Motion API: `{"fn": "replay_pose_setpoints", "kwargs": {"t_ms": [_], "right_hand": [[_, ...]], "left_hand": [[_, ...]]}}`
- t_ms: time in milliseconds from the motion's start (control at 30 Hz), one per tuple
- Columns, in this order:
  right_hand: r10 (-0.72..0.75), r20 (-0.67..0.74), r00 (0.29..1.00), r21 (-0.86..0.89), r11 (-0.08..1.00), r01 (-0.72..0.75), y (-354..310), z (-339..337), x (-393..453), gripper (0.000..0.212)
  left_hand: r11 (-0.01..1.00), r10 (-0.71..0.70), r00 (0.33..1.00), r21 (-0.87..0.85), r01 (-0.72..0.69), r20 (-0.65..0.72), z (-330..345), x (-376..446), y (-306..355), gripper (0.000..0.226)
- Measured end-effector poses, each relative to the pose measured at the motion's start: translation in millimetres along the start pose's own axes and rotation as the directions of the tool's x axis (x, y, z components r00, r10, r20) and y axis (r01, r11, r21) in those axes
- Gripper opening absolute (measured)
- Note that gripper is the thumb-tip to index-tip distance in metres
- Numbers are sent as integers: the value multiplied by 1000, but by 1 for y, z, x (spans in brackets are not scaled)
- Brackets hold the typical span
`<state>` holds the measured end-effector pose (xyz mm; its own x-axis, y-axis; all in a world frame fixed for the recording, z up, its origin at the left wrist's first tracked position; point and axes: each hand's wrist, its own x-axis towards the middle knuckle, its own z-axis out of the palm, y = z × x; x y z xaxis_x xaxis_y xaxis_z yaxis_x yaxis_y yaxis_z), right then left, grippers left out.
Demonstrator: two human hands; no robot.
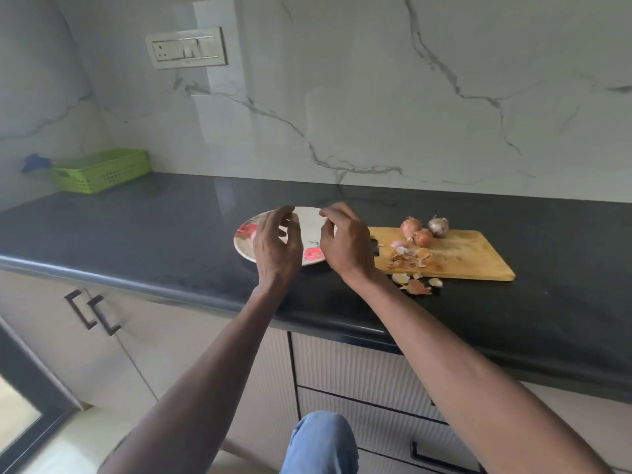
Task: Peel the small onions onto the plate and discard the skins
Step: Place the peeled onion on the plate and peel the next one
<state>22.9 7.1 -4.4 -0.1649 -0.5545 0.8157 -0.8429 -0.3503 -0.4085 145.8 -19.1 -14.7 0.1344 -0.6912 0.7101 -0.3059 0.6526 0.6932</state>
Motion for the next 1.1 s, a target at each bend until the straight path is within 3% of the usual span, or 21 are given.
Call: {"fn": "replay_pose_setpoints", "kwargs": {"t_ms": [133, 233, 367, 467, 600, 700, 767, 867, 1033, 1100], "right_hand": [[-20, -108, 994, -51, 999, 14, 30, -52, 7, 25], [66, -164, 984, -105, 991, -84, 64, -93, 10, 24], [265, -185, 946, -136, 947, -292, 113, -137, 13, 27], [361, -137, 923, -181, 906, -381, 139, -155, 23, 25], [314, 28, 949, -293, 910, -292, 149, -153, 34, 27], [302, 86, 950, -311, 914, -262, 149, -143, 40, 29], [288, 73, 955, -311, 916, -252, 149, -135, 40, 29], [235, 50, 971, -313, 927, -208, 154, -124, 34, 26], [235, 10, 972, -294, 930, -222, 160, -120, 30, 23], [226, 6, 974, -283, 935, -215, 159, -120, 28, 22]], "left_hand": [[982, -45, 998, -183, 54, 53, 45, -10, 34, 15], [958, -88, 971, -249, 144, 223, 81, -13, 60, 13], [980, -40, 866, -150, 131, 498, 130, -9, 77, 17], [997, -56, 802, -16, 81, 595, 160, 0, 82, 26], [972, -188, 733, 233, 42, 653, 187, 13, 72, 41], [947, -241, 666, 321, 2, 706, 196, 21, 65, 41], [952, -235, 652, 307, 3, 721, 199, 21, 58, 34], [966, -255, 617, 229, 122, 745, 200, 19, 47, 36], [955, -252, 501, 129, 266, 828, 192, 25, 43, 21], [951, -258, 492, 128, 282, 831, 193, 25, 40, 16]]}}
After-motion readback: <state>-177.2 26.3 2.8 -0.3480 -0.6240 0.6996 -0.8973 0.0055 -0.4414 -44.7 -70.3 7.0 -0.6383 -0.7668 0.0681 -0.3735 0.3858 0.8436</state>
